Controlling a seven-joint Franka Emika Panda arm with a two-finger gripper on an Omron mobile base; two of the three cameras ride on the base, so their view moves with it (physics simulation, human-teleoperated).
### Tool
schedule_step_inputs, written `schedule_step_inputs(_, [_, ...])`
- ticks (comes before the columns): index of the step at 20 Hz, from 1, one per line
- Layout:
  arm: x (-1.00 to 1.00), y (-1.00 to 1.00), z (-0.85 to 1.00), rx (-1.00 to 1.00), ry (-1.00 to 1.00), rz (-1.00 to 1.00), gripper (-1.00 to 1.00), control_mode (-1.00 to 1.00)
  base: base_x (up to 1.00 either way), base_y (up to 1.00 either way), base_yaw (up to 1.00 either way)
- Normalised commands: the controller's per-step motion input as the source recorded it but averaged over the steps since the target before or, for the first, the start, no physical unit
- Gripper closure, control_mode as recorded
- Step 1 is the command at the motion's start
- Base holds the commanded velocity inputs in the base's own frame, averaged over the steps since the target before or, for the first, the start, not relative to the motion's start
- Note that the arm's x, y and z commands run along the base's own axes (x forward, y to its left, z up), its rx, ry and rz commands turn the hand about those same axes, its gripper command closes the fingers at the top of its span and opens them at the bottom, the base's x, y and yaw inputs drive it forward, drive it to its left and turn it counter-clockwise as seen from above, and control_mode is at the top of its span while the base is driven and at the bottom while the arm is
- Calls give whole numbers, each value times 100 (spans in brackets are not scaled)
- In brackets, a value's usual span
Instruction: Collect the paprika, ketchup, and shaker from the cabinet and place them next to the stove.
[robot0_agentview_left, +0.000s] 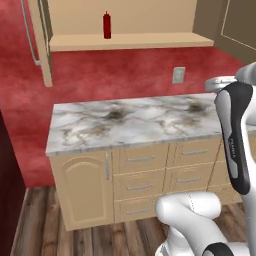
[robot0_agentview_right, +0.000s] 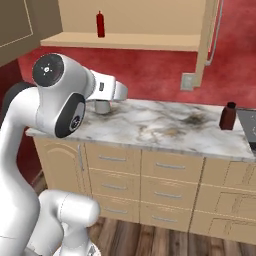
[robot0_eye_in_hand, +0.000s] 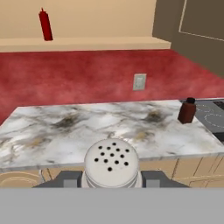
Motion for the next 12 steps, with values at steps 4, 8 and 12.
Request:
schedule_step_inputs(4, [0,0,0,0,0,0,100,100,-9,-74,5])
schedule_step_inputs(8, [0,0,0,0,0,0,100,100,-11,-82,8])
schedule_step_inputs(12, [0,0,0,0,0,0,100,100,-44,-85,8])
